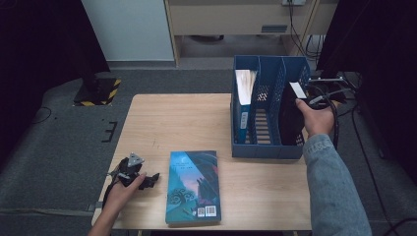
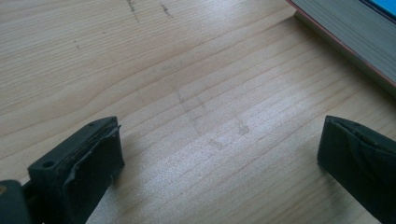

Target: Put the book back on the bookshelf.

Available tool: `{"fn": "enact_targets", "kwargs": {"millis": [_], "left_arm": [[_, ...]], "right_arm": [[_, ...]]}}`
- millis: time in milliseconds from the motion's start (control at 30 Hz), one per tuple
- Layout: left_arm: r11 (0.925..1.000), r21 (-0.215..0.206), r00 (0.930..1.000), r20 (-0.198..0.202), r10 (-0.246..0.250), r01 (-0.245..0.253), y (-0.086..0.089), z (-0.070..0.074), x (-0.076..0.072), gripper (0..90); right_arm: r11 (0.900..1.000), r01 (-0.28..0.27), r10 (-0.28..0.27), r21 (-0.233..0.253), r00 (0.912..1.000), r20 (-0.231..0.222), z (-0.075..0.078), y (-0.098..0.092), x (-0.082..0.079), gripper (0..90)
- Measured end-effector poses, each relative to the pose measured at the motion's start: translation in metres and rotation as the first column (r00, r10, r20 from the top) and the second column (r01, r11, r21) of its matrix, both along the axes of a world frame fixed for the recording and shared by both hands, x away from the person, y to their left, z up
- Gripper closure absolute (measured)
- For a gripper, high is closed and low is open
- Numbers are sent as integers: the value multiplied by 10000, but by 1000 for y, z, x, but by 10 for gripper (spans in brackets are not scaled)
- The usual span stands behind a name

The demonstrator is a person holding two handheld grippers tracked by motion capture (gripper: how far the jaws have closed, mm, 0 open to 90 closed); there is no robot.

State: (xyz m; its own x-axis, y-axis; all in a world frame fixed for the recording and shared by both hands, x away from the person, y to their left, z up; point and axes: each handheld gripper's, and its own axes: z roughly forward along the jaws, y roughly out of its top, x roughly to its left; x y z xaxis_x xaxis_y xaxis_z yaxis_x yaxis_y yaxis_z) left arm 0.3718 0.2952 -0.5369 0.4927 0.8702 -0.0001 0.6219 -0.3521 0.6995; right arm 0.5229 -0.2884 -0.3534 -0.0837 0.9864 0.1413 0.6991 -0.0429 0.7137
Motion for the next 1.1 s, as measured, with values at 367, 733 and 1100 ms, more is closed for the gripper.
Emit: {"fn": "enact_targets", "kwargs": {"millis": [367, 733, 1100], "left_arm": [[10000, -13, 10000, 4, -9, 9, 0, 0, 0, 0], [10000, 21, 10000, -11, -46, 46, 0, 0, 0, 0], [10000, 24, 10000, -13, -50, 50, 0, 0, 0, 0]], "right_arm": [[9999, 52, -49, -134, 9997, 227, -3, 2, 13, 528], [9991, 245, -240, -342, 9996, 169, -5, 0, 22, 527], [9983, 124, -116, -563, 9998, 155, -5, 7, 31, 527]]}}
